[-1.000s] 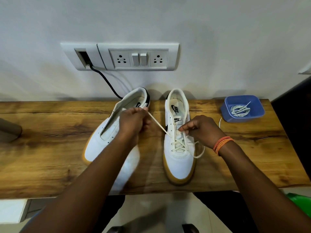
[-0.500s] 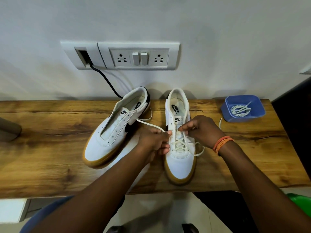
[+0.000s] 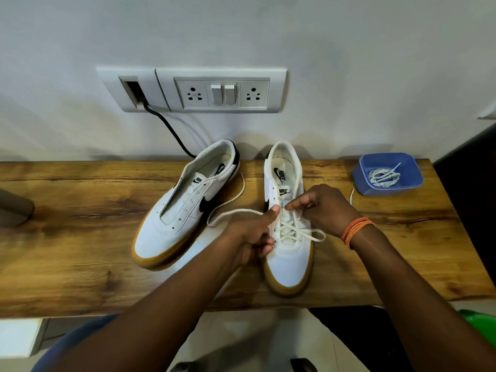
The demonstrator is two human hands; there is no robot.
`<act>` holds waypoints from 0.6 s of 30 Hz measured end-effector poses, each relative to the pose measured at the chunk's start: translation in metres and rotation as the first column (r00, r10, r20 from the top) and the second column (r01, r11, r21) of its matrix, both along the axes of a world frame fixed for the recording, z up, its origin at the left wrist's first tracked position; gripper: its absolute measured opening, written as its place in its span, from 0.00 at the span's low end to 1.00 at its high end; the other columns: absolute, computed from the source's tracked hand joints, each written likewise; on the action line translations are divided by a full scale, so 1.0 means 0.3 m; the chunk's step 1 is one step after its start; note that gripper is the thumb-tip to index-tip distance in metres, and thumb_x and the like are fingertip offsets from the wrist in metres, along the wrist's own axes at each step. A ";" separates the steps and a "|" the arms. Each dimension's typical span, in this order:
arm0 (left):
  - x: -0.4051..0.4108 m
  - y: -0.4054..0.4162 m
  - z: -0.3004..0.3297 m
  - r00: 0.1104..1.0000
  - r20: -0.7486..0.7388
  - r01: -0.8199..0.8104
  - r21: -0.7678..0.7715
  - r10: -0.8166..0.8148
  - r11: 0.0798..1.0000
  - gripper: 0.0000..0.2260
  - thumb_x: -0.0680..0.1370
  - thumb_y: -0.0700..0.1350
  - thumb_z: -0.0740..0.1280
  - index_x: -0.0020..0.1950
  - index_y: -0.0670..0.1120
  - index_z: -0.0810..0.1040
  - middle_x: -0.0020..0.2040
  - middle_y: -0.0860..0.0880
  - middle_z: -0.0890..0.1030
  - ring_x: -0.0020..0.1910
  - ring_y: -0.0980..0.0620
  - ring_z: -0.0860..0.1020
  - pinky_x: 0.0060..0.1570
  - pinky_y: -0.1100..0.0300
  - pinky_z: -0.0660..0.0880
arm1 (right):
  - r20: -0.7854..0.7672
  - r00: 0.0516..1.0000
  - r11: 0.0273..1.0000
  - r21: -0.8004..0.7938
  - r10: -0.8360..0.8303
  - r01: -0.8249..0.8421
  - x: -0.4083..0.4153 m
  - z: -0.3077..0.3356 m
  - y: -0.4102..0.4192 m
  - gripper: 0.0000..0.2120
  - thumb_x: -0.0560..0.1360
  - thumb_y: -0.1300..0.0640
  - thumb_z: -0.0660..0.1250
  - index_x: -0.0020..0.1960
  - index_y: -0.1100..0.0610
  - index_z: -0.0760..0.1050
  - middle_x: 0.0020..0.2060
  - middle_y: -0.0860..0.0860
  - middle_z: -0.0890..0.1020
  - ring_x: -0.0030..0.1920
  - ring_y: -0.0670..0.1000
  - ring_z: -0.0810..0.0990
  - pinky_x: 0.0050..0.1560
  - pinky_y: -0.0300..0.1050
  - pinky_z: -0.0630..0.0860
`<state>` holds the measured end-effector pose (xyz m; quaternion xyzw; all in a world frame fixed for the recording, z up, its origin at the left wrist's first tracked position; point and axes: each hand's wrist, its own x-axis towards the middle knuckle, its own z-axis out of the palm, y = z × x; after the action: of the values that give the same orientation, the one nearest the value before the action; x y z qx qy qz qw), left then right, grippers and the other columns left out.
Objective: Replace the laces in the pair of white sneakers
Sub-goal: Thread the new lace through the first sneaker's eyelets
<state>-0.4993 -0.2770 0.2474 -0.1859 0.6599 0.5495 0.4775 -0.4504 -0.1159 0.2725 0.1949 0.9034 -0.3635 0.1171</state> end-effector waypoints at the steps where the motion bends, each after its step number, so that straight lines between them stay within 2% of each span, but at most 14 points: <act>1: 0.003 0.002 -0.014 0.999 -0.009 -0.040 0.023 0.040 0.999 0.18 0.75 0.55 0.72 0.48 0.39 0.76 0.33 0.45 0.75 0.25 0.53 0.72 0.23 0.63 0.73 | 0.001 1.000 1.000 -0.004 -0.002 0.002 -0.001 0.001 -0.002 0.17 0.74 0.71 0.64 0.51 0.54 0.85 0.51 0.52 0.85 0.47 0.45 0.77 0.50 0.36 0.71; 7: -0.042 -0.021 -0.018 0.961 -0.107 -0.245 0.087 0.253 0.966 0.06 0.78 0.42 0.71 0.47 0.42 0.75 0.27 0.48 0.73 0.22 0.56 0.70 0.22 0.66 0.70 | 0.003 1.000 1.000 -0.004 -0.012 0.012 0.002 0.001 -0.003 0.16 0.75 0.70 0.64 0.51 0.54 0.85 0.51 0.52 0.85 0.49 0.48 0.79 0.52 0.38 0.72; 10: -0.125 -0.067 0.007 0.870 -0.187 -0.453 0.064 0.456 0.889 0.05 0.79 0.43 0.69 0.45 0.45 0.75 0.31 0.48 0.72 0.25 0.55 0.69 0.25 0.64 0.66 | 0.007 1.000 1.000 0.003 0.000 0.000 0.002 0.004 0.000 0.16 0.75 0.69 0.64 0.51 0.53 0.85 0.52 0.51 0.85 0.49 0.46 0.78 0.54 0.38 0.72; 12: -0.147 -0.079 0.001 0.844 -0.202 -0.500 0.036 0.496 0.865 0.07 0.79 0.46 0.69 0.44 0.45 0.75 0.32 0.48 0.72 0.26 0.55 0.69 0.26 0.63 0.67 | 0.009 1.000 1.000 0.008 0.006 -0.006 0.001 0.006 0.000 0.16 0.76 0.69 0.64 0.52 0.54 0.85 0.52 0.51 0.85 0.48 0.46 0.77 0.55 0.40 0.73; 14: -0.118 -0.064 -0.003 0.913 -0.118 -0.394 0.003 0.392 0.919 0.13 0.78 0.54 0.69 0.44 0.45 0.76 0.31 0.48 0.73 0.26 0.55 0.70 0.26 0.63 0.70 | 0.008 1.000 1.000 0.007 0.002 -0.002 0.000 0.007 -0.002 0.16 0.75 0.69 0.64 0.52 0.53 0.85 0.52 0.51 0.85 0.48 0.46 0.77 0.56 0.41 0.74; 16: -0.061 -0.034 -0.003 0.988 0.024 -0.155 -0.009 0.155 0.988 0.20 0.74 0.62 0.69 0.44 0.45 0.76 0.30 0.49 0.72 0.27 0.55 0.71 0.27 0.61 0.73 | 0.009 1.000 1.000 0.008 -0.002 0.002 0.001 0.005 -0.002 0.16 0.75 0.69 0.64 0.52 0.53 0.85 0.53 0.51 0.85 0.50 0.47 0.78 0.57 0.43 0.75; 18: -0.014 -0.008 -0.009 0.995 0.094 -0.018 0.035 0.014 0.999 0.20 0.72 0.62 0.72 0.42 0.45 0.76 0.29 0.50 0.71 0.28 0.55 0.70 0.29 0.61 0.73 | 0.008 1.000 1.000 0.013 -0.003 0.003 -0.001 0.001 -0.002 0.17 0.75 0.69 0.64 0.51 0.52 0.85 0.53 0.50 0.85 0.53 0.49 0.80 0.59 0.45 0.76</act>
<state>-0.5036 -0.2793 0.2448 -0.2082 0.6254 0.5556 0.5068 -0.4508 -0.1166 0.2729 0.1984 0.9051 -0.3568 0.1190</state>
